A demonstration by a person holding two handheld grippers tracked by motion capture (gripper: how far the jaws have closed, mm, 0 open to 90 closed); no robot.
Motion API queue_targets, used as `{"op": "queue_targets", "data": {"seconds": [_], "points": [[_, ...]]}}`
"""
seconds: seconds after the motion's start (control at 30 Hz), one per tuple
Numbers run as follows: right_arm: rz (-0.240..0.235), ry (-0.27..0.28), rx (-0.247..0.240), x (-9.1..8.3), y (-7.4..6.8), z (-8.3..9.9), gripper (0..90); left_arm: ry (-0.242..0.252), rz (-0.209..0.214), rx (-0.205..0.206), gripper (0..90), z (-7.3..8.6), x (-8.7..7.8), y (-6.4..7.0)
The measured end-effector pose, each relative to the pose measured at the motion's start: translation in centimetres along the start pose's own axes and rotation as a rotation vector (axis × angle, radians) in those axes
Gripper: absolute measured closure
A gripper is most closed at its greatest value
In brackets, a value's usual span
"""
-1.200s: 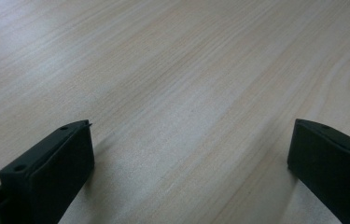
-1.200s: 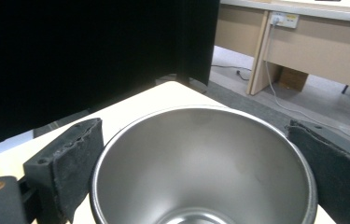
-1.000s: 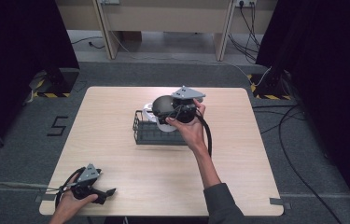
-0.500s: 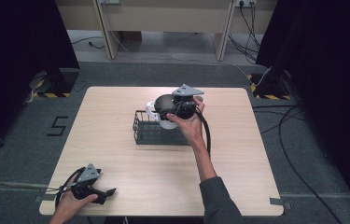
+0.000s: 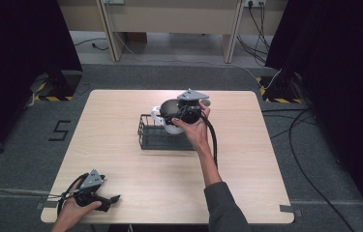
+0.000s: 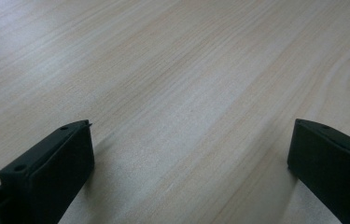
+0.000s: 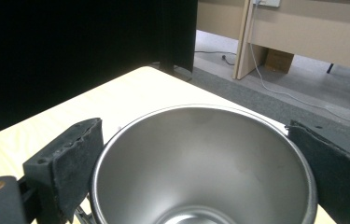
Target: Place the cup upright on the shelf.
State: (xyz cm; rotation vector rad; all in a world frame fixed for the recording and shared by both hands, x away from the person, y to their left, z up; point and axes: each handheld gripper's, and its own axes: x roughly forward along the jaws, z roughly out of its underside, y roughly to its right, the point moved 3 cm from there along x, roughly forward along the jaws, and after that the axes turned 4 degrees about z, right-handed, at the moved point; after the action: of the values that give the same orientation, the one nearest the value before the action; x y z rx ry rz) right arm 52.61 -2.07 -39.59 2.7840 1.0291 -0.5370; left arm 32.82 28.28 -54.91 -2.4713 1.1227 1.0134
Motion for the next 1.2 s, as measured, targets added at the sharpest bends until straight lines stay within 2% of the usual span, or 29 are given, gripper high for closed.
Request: {"op": "queue_targets", "data": {"seconds": [0.33, 0.5, 0.67, 0.87, 0.93, 0.97, 1.03, 1.07, 1.2], "points": [[0.019, -0.021, 0.001, 0.3, 0.0, 1.4, 6.2, 0.000, 0.000, 0.000, 0.0, 0.0, 0.0, 0.0], [0.044, -0.046, -0.012, 0.4, 0.1, 2.1, 6.0, 0.000, 0.000, 0.001, 0.0, 0.0, 0.0, 0.0], [0.045, -0.051, 0.005, 0.5, 0.3, 2.7, 5.8, -0.001, 0.001, 0.002, 0.0, 0.0, 0.0, 0.0], [0.050, -0.067, -0.013, 0.6, 0.2, 2.7, 5.6, -0.001, 0.001, 0.001, 0.0, 0.0, 0.0, 0.0], [0.057, -0.082, -0.034, 0.6, 0.0, 2.9, 4.9, -0.001, 0.001, 0.002, 0.0, 0.0, 0.0, 0.0], [0.060, -0.077, -0.032, 0.6, 0.0, 3.0, 4.9, 0.000, 0.000, 0.002, 0.0, 0.0, 0.0, 0.0], [0.047, -0.056, 0.013, 0.4, 0.2, 3.0, 5.7, 0.001, 0.000, 0.002, 0.0, 0.0, 0.0, 0.0], [0.048, -0.055, 0.020, 0.3, 0.3, 3.0, 5.7, 0.001, 0.000, 0.002, 0.0, 0.0, 0.0, 0.0], [0.054, -0.051, 0.016, -0.1, 0.5, 3.0, 5.6, -0.001, 0.001, 0.002, 0.0, 0.0, 0.0, 0.0]]}}
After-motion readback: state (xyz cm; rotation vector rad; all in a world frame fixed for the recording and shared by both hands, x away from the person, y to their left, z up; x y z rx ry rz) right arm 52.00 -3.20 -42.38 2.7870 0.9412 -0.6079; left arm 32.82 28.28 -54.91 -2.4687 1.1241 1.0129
